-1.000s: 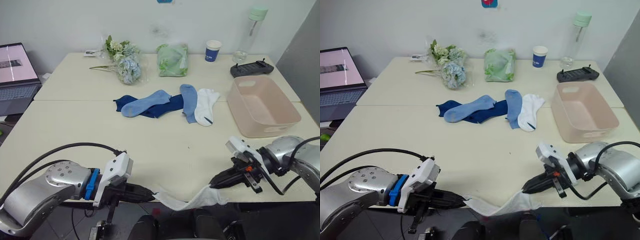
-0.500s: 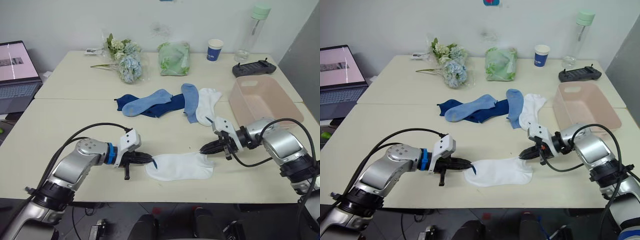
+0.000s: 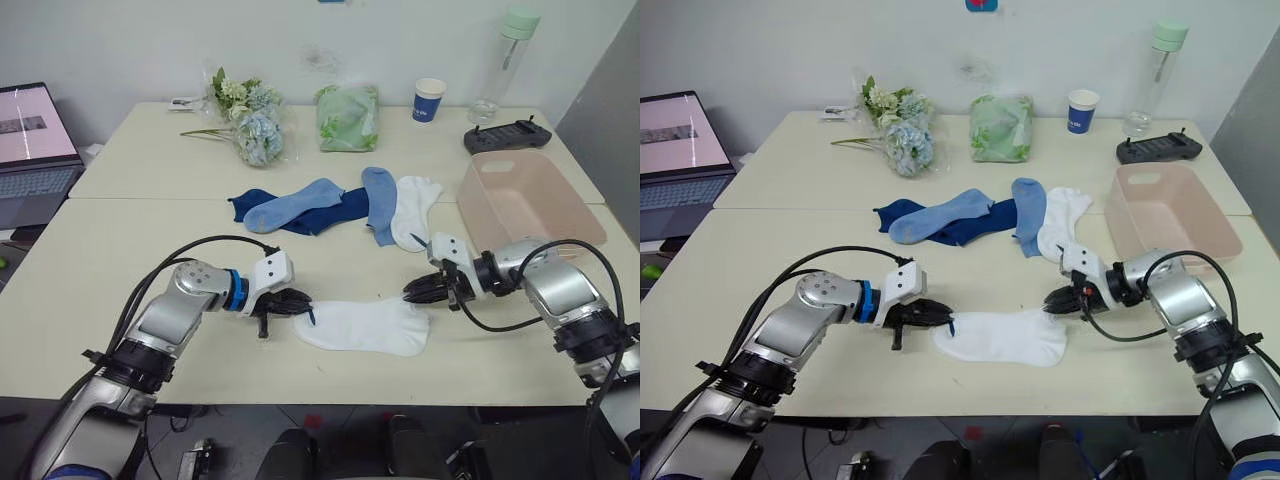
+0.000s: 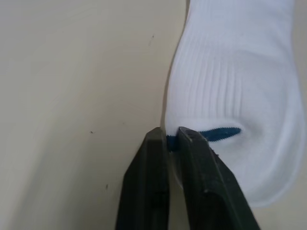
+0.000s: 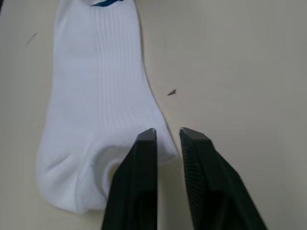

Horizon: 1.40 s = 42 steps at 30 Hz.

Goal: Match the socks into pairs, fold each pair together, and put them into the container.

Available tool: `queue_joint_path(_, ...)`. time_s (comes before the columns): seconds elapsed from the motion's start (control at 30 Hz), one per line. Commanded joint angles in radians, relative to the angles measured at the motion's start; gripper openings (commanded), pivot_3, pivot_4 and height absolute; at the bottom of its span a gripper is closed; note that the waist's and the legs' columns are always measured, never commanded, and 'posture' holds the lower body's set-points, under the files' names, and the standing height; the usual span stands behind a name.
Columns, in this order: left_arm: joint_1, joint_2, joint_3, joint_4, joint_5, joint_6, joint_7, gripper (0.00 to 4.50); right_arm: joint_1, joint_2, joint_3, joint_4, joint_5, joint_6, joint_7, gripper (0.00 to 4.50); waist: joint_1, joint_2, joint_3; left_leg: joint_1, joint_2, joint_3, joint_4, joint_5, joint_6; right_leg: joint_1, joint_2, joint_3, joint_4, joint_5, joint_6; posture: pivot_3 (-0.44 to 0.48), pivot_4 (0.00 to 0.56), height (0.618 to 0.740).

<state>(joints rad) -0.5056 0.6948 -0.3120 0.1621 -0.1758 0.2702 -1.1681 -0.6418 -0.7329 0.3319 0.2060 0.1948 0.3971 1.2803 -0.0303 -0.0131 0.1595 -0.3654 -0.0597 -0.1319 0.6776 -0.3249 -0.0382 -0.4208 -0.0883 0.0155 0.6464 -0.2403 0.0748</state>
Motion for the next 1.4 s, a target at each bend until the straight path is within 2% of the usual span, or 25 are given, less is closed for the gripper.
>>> queue_joint_path(0.03,-0.007,0.005,0.06,-0.007,0.019,-0.029,0.043,1.82,-0.028,-0.005,-0.068,0.029,-0.039,-0.107,-0.058,2.08,0.0,0.0,0.0,0.0,0.0,0.0,0.0,0.0,0.0,0.0,0.0,0.0,0.0,0.0,0.0,0.0,0.15,0.74)
queue_joint_path(0.17,0.002,-0.007,0.139,-0.032,0.02,-0.064,0.144,3.03,-0.018,0.002,-0.161,-0.029,0.034,-0.101,-0.067,2.13,-0.002,0.0,0.0,0.0,0.0,0.0,0.0,0.0,0.0,-0.001,0.0,0.0,0.001,0.0,0.0,0.0,0.15,0.74)
queue_joint_path(0.23,0.015,-0.025,0.167,-0.072,-0.007,-0.053,0.164,3.03,0.006,0.006,-0.176,-0.082,0.067,-0.071,-0.049,2.13,-0.002,0.0,0.0,0.0,0.001,0.0,0.0,0.0,0.0,-0.001,0.0,0.0,0.001,0.0,0.0,0.0,0.15,0.74)
queue_joint_path(0.3,0.072,-0.045,0.197,-0.175,-0.043,-0.037,0.187,3.07,0.071,0.026,-0.19,-0.206,0.131,-0.021,-0.054,1.74,-0.001,0.0,0.0,0.0,0.001,0.0,0.0,0.0,0.0,-0.001,0.0,0.0,0.0,0.0,0.0,0.0,0.15,0.74)
queue_joint_path(0.4,0.192,-0.07,0.24,-0.289,-0.074,-0.045,0.226,2.46,0.184,0.076,-0.169,-0.362,0.162,0.031,-0.117,0.87,-0.002,0.0,0.0,0.0,0.002,-0.001,-0.001,0.0,0.0,-0.001,0.0,0.001,-0.001,0.0,0.0,0.0,0.15,0.74)
queue_joint_path(0.47,0.23,-0.088,0.257,-0.344,-0.105,-0.024,0.242,1.85,0.221,0.098,-0.162,-0.404,0.153,0.041,-0.152,0.16,-0.001,0.0,0.0,0.0,0.002,-0.001,-0.001,0.0,0.0,-0.001,-0.001,0.001,0.0,0.0,0.0,0.0,0.15,0.74)
queue_joint_path(0.5,0.252,-0.093,0.254,-0.376,-0.117,-0.005,0.248,1.5,0.239,0.107,-0.151,-0.414,0.14,0.037,-0.165,0.0,0.001,0.0,0.0,0.0,0.002,-0.001,0.0,0.0,0.0,-0.001,-0.001,0.002,0.001,0.0,0.0,0.0,0.15,0.74)
queue_joint_path(0.57,0.319,-0.083,0.217,-0.415,-0.088,0.003,0.252,0.87,0.278,0.13,-0.116,-0.408,0.107,0.018,-0.194,0.0,0.002,0.0,-0.001,0.0,0.002,0.0,0.001,0.0,0.0,0.0,-0.001,0.002,0.001,0.002,0.001,0.0,0.15,0.74)
queue_joint_path(0.67,0.395,-0.094,0.181,-0.387,-0.026,-0.036,0.287,0.02,0.33,0.142,-0.103,-0.328,0.079,-0.032,-0.206,0.0,0.001,0.0,-0.001,0.003,0.0,0.0,0.0,0.0,0.0,0.002,0.0,0.001,0.0,0.001,0.001,0.0,0.15,0.74)
queue_joint_path(0.8,0.422,-0.074,0.139,-0.29,0.092,-0.118,0.331,0.02,0.358,0.092,-0.073,-0.224,-0.022,-0.147,-0.197,0.0,0.003,0.0,-0.001,0.002,0.0,0.0,0.0,0.0,0.0,0.001,0.0,0.002,0.0,0.002,0.0,0.0,0.15,0.74)
queue_joint_path(0.87,0.435,-0.077,0.148,-0.275,0.085,-0.126,0.332,0.02,0.37,0.06,-0.075,-0.17,-0.051,-0.219,-0.184,0.0,0.003,0.002,-0.004,0.003,0.0,0.001,0.0,0.0,0.0,0.002,0.0,0.002,-0.001,0.002,0.0,0.0,0.15,0.74)
queue_joint_path(1.03,0.48,-0.058,0.191,-0.289,0.042,-0.127,0.312,0.02,0.382,0.029,-0.146,-0.13,-0.018,-0.26,-0.176,0.0,0.002,0.002,-0.005,0.01,0.001,0.0,-0.002,0.0,0.0,0.01,0.0,0.001,-0.002,0.001,0.001,0.0,0.15,0.74)
queue_joint_path(1.2,0.488,-0.05,0.225,-0.337,0.016,-0.135,0.311,0.02,0.403,0.008,-0.205,-0.176,0.045,-0.265,-0.139,0.0,0.003,0.002,-0.005,0.01,0.001,0.0,-0.002,0.0,0.001,0.01,0.0,0.001,-0.003,0.001,0.001,0.0,0.15,0.74)
queue_joint_path(1.4,0.471,-0.065,0.236,-0.472,-0.065,-0.101,0.287,0.02,0.388,0.028,-0.22,-0.373,0.2,-0.098,-0.108,0.0,0.001,0.003,-0.004,0.01,0.002,0.0,-0.002,-0.001,0.001,0.01,0.0,0.001,-0.002,0.001,0.001,0.0,0.15,0.74)
